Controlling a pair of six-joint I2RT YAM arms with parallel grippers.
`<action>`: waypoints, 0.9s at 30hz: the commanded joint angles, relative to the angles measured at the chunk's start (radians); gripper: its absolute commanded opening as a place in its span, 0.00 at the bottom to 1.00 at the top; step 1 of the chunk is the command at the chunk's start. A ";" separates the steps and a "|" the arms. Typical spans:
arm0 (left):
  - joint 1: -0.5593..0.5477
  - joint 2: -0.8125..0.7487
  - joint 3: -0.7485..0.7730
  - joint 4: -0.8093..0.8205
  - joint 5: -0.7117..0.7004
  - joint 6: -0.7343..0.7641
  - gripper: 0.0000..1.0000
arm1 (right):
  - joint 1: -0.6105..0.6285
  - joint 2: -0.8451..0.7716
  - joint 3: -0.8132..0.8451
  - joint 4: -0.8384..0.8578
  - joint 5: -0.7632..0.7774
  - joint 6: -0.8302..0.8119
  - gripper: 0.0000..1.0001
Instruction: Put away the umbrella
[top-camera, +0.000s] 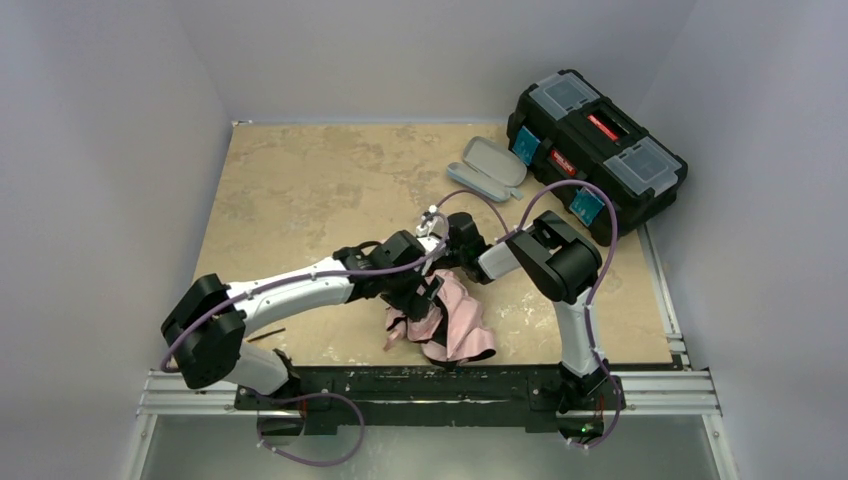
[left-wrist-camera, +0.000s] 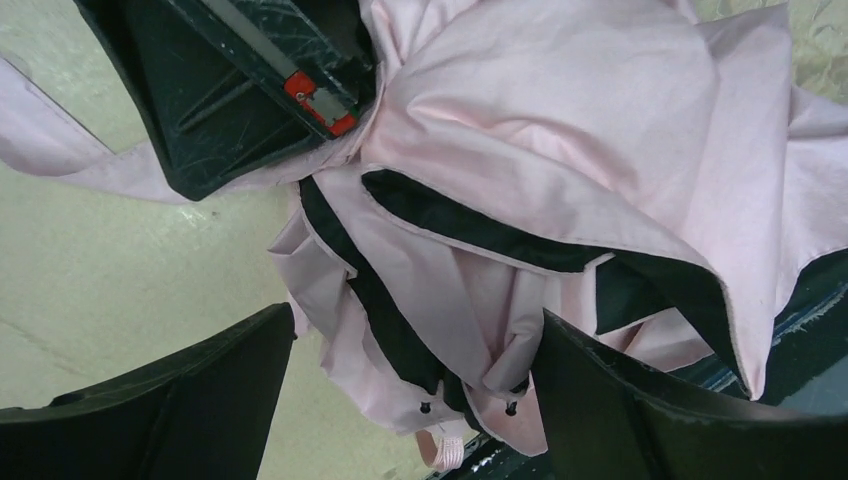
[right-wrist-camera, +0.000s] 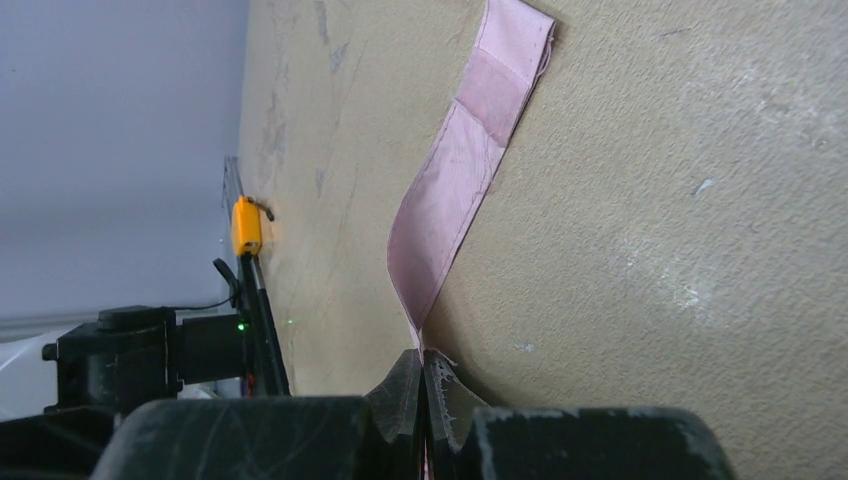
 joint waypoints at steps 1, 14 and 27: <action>0.103 -0.007 -0.076 0.151 0.234 0.000 0.85 | 0.008 0.030 -0.022 -0.172 0.065 -0.078 0.00; 0.158 0.275 -0.198 0.439 0.331 -0.068 0.70 | 0.009 0.009 -0.023 -0.211 0.052 -0.101 0.00; 0.126 0.167 -0.160 0.286 0.090 0.005 0.00 | 0.008 -0.040 0.074 -0.303 0.042 -0.115 0.00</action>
